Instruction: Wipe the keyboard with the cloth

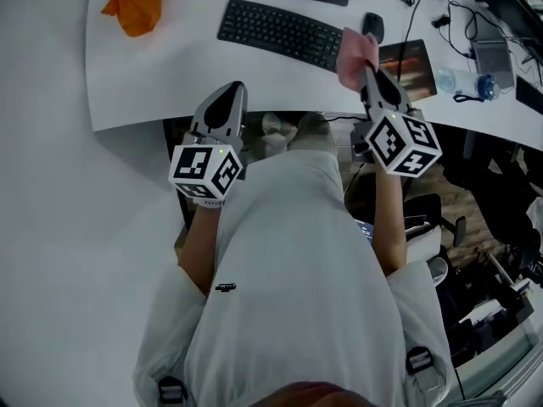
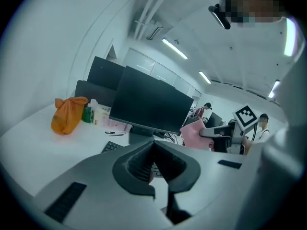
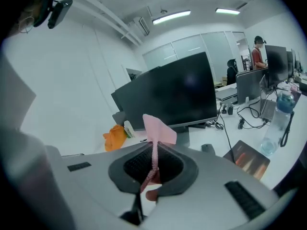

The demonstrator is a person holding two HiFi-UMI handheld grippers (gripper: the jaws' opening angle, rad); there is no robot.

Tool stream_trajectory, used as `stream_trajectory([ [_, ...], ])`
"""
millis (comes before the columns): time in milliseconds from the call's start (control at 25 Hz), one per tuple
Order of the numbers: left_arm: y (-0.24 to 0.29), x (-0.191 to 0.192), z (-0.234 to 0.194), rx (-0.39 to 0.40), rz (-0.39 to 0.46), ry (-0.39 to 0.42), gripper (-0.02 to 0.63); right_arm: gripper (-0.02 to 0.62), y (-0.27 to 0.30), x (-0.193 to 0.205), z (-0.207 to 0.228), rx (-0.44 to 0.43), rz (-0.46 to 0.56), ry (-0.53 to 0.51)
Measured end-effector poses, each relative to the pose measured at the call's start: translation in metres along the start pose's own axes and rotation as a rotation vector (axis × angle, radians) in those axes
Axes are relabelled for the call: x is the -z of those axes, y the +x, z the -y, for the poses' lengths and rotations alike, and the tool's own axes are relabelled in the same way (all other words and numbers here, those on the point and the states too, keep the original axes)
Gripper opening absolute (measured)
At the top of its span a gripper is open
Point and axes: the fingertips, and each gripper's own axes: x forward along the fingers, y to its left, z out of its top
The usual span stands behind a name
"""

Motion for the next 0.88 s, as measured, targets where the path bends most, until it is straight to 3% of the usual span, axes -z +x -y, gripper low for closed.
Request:
stream_trajectory([
  [640, -0.042, -0.045, 0.047, 0.104, 0.093, 0.168, 0.018, 0.018, -0.143, -0.025, -0.014, 0.071, 0.245, -0.212],
  [880, -0.05, -0.049, 0.059, 0.134, 0.119, 0.2, 0.018, 0.018, -0.169, -0.009, -0.025, 0.072, 0.297, -0.189],
])
